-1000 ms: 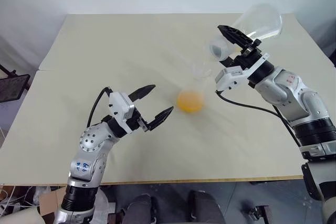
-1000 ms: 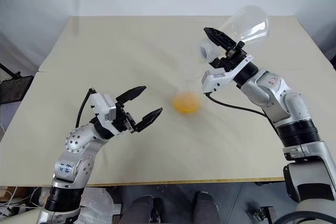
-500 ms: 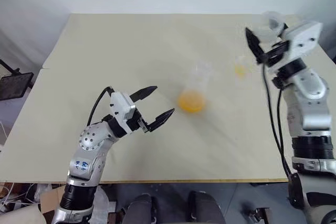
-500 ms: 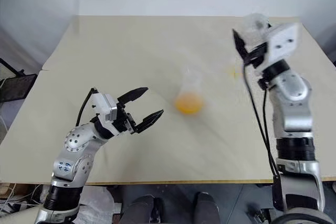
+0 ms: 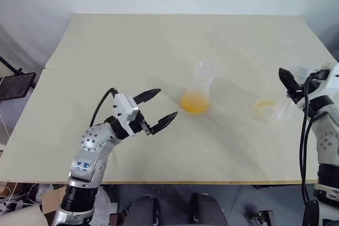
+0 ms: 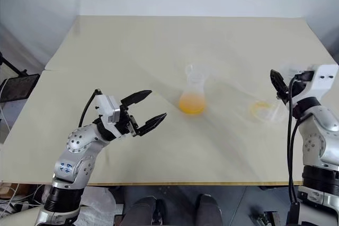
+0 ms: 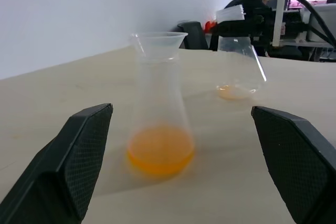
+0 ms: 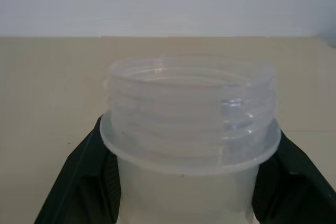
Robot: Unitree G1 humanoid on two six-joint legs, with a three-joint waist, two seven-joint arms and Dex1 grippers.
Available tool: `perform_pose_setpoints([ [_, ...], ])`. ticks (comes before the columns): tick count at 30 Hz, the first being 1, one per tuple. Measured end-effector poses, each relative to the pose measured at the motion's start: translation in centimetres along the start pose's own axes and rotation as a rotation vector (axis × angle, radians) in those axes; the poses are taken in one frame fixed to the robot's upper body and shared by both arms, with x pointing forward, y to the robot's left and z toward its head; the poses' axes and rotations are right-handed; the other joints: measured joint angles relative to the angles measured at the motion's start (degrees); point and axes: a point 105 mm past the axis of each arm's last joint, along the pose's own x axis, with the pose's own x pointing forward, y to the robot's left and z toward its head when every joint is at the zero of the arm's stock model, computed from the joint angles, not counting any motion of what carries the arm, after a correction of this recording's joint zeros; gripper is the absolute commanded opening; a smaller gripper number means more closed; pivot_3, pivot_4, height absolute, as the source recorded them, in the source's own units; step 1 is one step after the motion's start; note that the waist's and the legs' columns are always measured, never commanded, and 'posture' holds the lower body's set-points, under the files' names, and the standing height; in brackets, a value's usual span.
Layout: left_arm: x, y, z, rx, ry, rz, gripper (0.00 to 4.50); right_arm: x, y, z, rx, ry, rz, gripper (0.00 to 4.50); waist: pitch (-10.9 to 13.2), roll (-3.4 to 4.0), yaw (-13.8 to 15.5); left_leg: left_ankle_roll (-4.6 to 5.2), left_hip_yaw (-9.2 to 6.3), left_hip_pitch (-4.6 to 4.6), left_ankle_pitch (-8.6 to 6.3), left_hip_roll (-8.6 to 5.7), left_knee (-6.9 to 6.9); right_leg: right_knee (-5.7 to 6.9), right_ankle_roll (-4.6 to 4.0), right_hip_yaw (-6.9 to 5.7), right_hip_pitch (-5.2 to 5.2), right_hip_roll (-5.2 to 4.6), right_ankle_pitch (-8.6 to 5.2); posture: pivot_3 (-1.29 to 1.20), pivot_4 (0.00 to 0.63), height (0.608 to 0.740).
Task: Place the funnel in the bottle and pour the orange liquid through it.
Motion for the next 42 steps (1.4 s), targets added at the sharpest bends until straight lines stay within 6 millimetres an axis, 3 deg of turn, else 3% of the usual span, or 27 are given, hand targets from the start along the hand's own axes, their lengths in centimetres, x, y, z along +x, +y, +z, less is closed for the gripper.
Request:
perform_pose_setpoints([
  [6, 0.2, 0.1, 0.3, 0.008, -0.007, -0.011, 4.5, -1.1, -0.1, -0.7, 0.049, -0.067, 0.009, 2.51, 0.0, 0.0, 0.0, 0.0, 0.01, 0.03, 0.0, 0.0, 0.0, 0.0, 0.0, 0.01, 0.01, 0.01, 0.0, 0.0, 0.15, 0.74],
  [12, 0.3, 0.0, 0.3, 0.011, -0.01, -0.021, 4.5, -2.0, 0.1, -1.4, 0.053, -0.067, 0.003, 4.48, 0.0, 0.0, 0.05, 0.0, 0.01, 0.04, 0.0, 0.0, 0.0, 0.02, 0.0, 0.03, 0.01, 0.01, 0.0, 0.0, 0.15, 0.74],
  [18, 0.3, 0.0, 0.4, 0.014, -0.007, -0.028, 4.5, -2.5, 0.4, -0.7, 0.029, -0.084, 0.01, 4.48, 0.0, 0.0, 0.03, 0.0, 0.02, 0.04, 0.0, 0.0, 0.0, 0.01, 0.0, 0.05, 0.01, 0.01, 0.0, 0.0, 0.15, 0.74],
  [24, 0.1, 0.1, 0.3, 0.026, 0.01, -0.044, 4.5, -2.7, 0.6, 1.8, -0.029, -0.149, 0.023, 4.48, 0.0, 0.0, 0.16, 0.0, 0.02, 0.04, 0.0, -0.02, 0.01, 0.01, 0.0, 0.06, 0.01, 0.0, 0.0, 0.0, 0.15, 0.74],
  [31, -0.4, 0.2, -0.1, -0.013, 0.042, -0.074, 4.5, -2.0, 0.3, 6.8, -0.158, -0.281, 0.093, 4.48, 0.0, 0.0, 0.08, 0.01, 0.09, 0.06, 0.01, -0.02, 0.0, -0.01, 0.0, 0.13, 0.0, 0.0, 0.0, 0.0, 0.15, 0.74],
  [35, -1.7, 0.7, -0.3, -0.019, 0.098, -0.081, 4.5, -1.5, 1.9, 9.8, -0.247, -0.325, 0.253, 4.48, 0.0, 0.0, -0.08, 0.01, 0.09, 0.08, 0.01, 0.04, -0.01, 0.0, 0.0, 0.12, 0.0, 0.03, 0.0, 0.0, 0.15, 0.74],
  [38, -3.8, 0.7, -1.2, -0.043, 0.195, -0.103, 4.5, -1.9, 5.3, 8.7, -0.261, -0.26, 0.495, 4.48, 0.0, 0.0, -0.15, 0.01, 0.08, 0.1, 0.01, 0.08, -0.06, -0.01, 0.0, 0.11, 0.0, 0.04, 0.0, 0.0, 0.15, 0.74],
  [42, -5.8, 0.7, -1.8, -0.061, 0.255, -0.105, 4.5, -4.2, 8.5, 3.6, -0.26, -0.076, 0.771, 4.48, 0.01, 0.0, 0.54, 0.06, 0.06, 0.08, -0.02, 0.0, -0.01, -0.05, 0.01, 0.1, 0.03, -0.05, 0.0, 0.0, 0.15, 0.74],
])
